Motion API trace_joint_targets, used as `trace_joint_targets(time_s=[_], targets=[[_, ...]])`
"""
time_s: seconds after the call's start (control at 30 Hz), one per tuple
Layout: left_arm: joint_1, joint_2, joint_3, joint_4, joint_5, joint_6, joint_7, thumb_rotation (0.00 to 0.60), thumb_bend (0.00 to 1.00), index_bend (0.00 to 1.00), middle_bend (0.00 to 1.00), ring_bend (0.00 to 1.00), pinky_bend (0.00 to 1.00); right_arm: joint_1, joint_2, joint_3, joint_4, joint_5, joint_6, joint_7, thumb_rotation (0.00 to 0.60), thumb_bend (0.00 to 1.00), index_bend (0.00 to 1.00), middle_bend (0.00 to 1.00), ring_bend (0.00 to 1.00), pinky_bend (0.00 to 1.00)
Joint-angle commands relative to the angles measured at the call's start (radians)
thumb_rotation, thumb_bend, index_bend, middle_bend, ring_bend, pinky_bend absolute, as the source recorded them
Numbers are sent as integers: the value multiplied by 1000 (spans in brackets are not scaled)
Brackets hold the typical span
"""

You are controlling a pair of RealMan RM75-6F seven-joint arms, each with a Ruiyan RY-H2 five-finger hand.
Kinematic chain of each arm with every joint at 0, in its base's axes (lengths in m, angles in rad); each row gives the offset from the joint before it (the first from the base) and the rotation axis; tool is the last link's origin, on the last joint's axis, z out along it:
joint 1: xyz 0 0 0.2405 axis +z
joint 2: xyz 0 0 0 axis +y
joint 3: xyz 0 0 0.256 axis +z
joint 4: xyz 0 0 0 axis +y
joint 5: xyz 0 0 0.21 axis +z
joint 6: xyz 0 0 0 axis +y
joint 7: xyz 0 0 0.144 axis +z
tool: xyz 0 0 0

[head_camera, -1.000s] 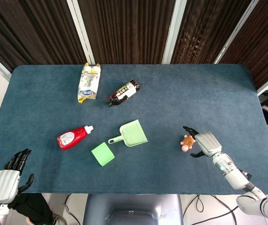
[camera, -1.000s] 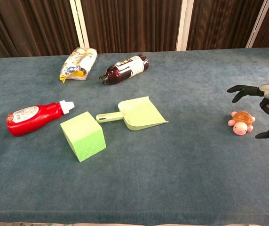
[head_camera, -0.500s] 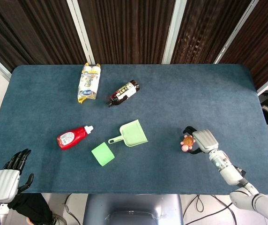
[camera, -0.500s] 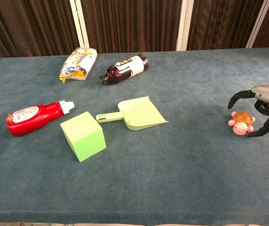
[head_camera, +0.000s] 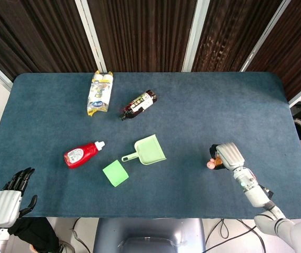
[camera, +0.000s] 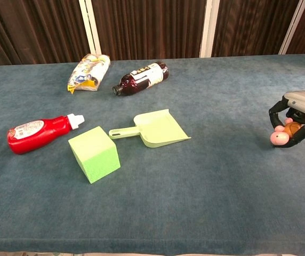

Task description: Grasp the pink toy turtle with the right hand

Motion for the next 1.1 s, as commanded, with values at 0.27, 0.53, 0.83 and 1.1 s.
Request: trace_joint_targets(time_s=[0.27, 0.53, 0.83, 1.1], targets=[[0, -1, 0, -2, -2, -2, 6, 600, 402, 89, 95, 115, 338, -9, -6, 1, 16, -7, 30, 28, 600, 1000, 866, 701, 996, 962], [0, -1, 1, -4, -5, -5, 11, 600, 402, 89, 96, 115, 338, -7, 15, -8, 5, -8, 8, 29, 600, 999, 799, 697, 994, 962], [2, -3, 3, -4, -5, -4, 13, 600, 401, 92, 96, 115, 339, -11, 98, -13, -86, -8, 4, 109, 600, 316, 330, 403, 940, 918], [-1, -7, 3, -3, -4, -10, 20, 600, 401, 93, 96, 115, 339, -24, 207, -21, -187, 5, -20, 53, 600, 37, 5, 281, 891, 868]])
